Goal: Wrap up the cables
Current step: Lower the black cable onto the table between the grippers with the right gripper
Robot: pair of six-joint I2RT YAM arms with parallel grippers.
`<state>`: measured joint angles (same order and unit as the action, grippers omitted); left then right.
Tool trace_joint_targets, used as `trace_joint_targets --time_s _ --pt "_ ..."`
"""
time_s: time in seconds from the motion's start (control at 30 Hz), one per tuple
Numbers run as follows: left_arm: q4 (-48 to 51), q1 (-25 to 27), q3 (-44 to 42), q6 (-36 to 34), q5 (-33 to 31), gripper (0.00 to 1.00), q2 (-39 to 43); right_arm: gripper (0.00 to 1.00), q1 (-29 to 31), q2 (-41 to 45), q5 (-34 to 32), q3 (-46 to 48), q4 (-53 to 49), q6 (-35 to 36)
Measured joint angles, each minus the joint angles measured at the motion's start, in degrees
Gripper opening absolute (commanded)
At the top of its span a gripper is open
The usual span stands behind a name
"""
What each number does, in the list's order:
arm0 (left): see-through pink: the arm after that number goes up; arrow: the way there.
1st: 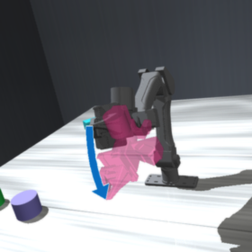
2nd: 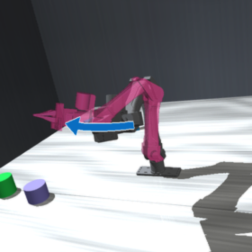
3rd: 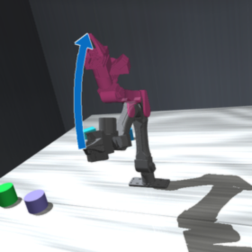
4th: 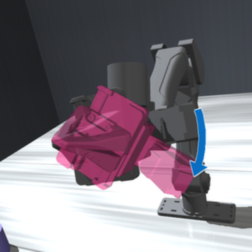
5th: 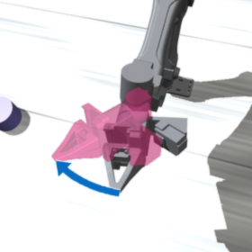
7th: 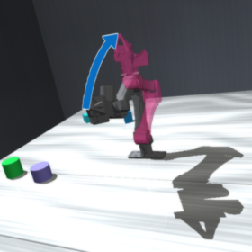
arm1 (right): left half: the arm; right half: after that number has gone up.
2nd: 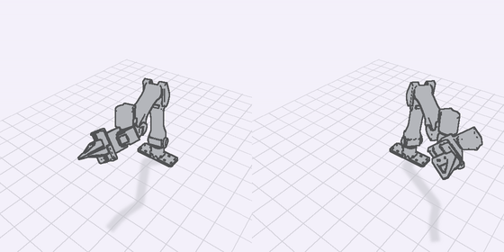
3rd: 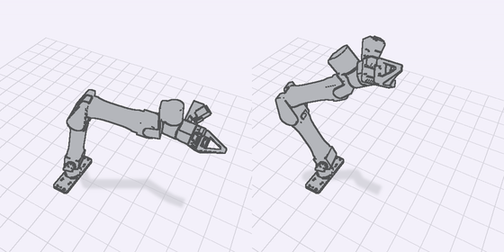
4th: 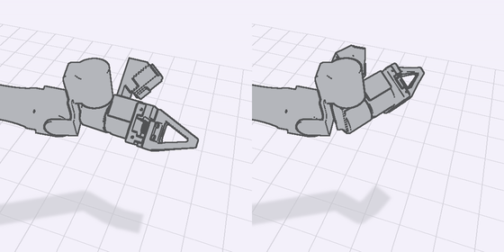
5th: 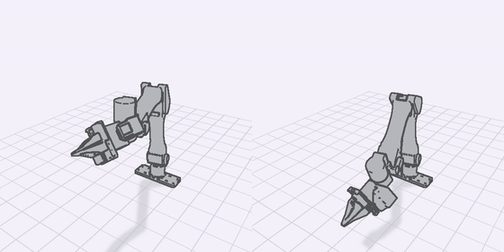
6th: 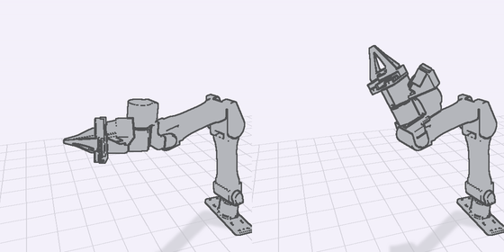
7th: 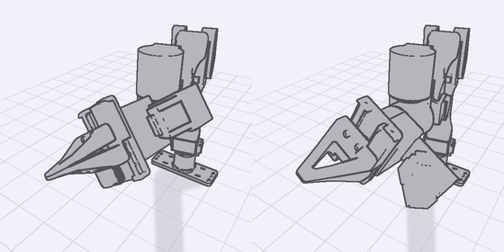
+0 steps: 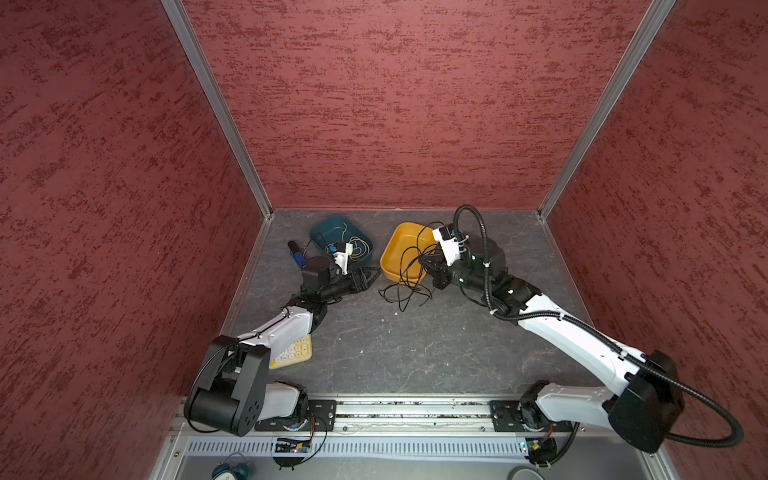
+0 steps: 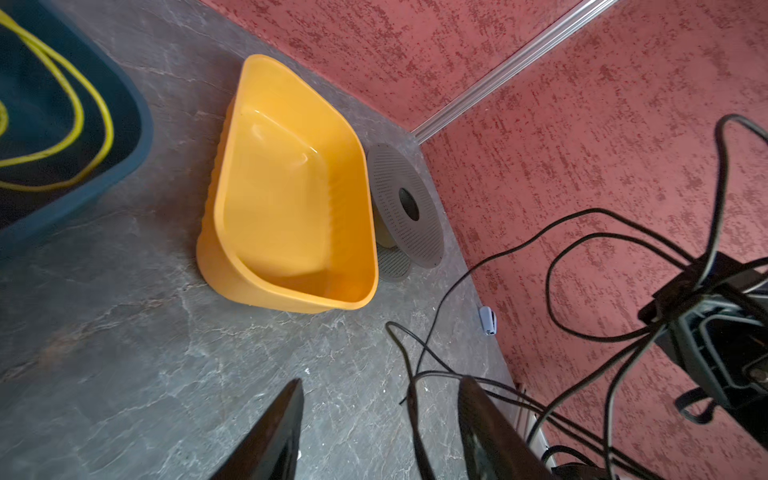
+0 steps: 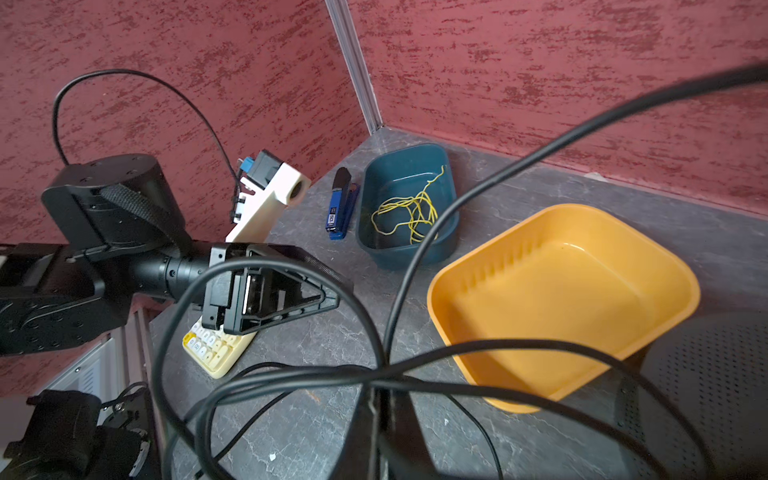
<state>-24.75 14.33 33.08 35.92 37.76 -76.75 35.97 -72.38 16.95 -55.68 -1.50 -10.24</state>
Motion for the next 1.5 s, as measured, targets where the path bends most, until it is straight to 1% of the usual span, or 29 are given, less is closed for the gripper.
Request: trace_joint_targets --time_s 0.13,0.3,0.37,0.47,0.57,0.67,0.9,1.0,1.13,1.17,1.2,1.23,1.33,1.4,1.5 --pt "0.17 0.48 0.00 0.68 1.16 0.54 -0.04 0.00 0.00 0.00 0.90 2.73 3.08 -0.50" --pt "4.22 0.76 -0.15 0.61 1.33 0.53 0.72 0.00 0.00 -0.02 0.85 7.28 6.40 -2.05" --pt "5.99 0.79 -0.74 0.42 1.33 0.54 1.51 0.00 0.00 -0.02 0.85 8.85 7.37 -2.84" --pt "8.00 1.11 -2.21 0.24 1.36 0.59 2.56 0.00 0.00 -0.02 0.83 10.10 8.26 -3.63" --pt "9.94 2.16 -3.04 -0.66 1.64 0.61 3.04 0.00 0.00 -0.02 0.37 10.25 9.46 -4.39" --pt "10.97 3.23 -3.98 -1.92 1.97 0.61 3.72 0.00 -0.02 -0.02 -1.42 10.25 9.86 -5.44" --pt "10.19 5.57 -5.11 -3.56 3.02 0.52 3.96 0.00 -0.02 -0.07 -5.90 10.19 8.96 -8.72" --pt "9.62 7.10 -4.52 -3.63 3.43 0.52 2.97 0.04 -0.02 -0.66 -7.06 9.88 8.46 -10.29" --pt "7.13 8.24 -3.87 -2.40 4.07 0.51 0.17 0.05 -0.02 -1.20 -9.57 9.77 7.58 -12.33" --pt "6.51 8.35 -3.82 -1.90 4.20 0.49 -0.48 0.07 -0.02 -1.20 -10.27 9.84 7.58 -12.87" --pt "5.86 8.44 -3.82 -1.31 4.24 0.46 -1.01 0.10 -0.02 -1.20 -10.99 9.97 7.61 -13.35" --pt "5.03 8.52 -3.80 -0.68 4.28 0.40 -1.77 0.16 0.00 -1.20 -11.54 10.14 7.65 -13.84" --pt "4.00 8.94 -3.63 0.66 4.07 0.20 -3.15 0.21 -0.02 -1.20 -12.63 10.82 7.54 -14.82" --pt "3.72 9.16 -3.50 1.53 3.96 0.14 -3.41 0.27 -0.02 -1.22 -12.83 10.91 7.34 -15.19" --pt "4.33 9.14 -2.95 1.79 3.50 0.07 -3.41 0.39 -0.02 -1.18 -13.22 11.28 7.17 -15.45"
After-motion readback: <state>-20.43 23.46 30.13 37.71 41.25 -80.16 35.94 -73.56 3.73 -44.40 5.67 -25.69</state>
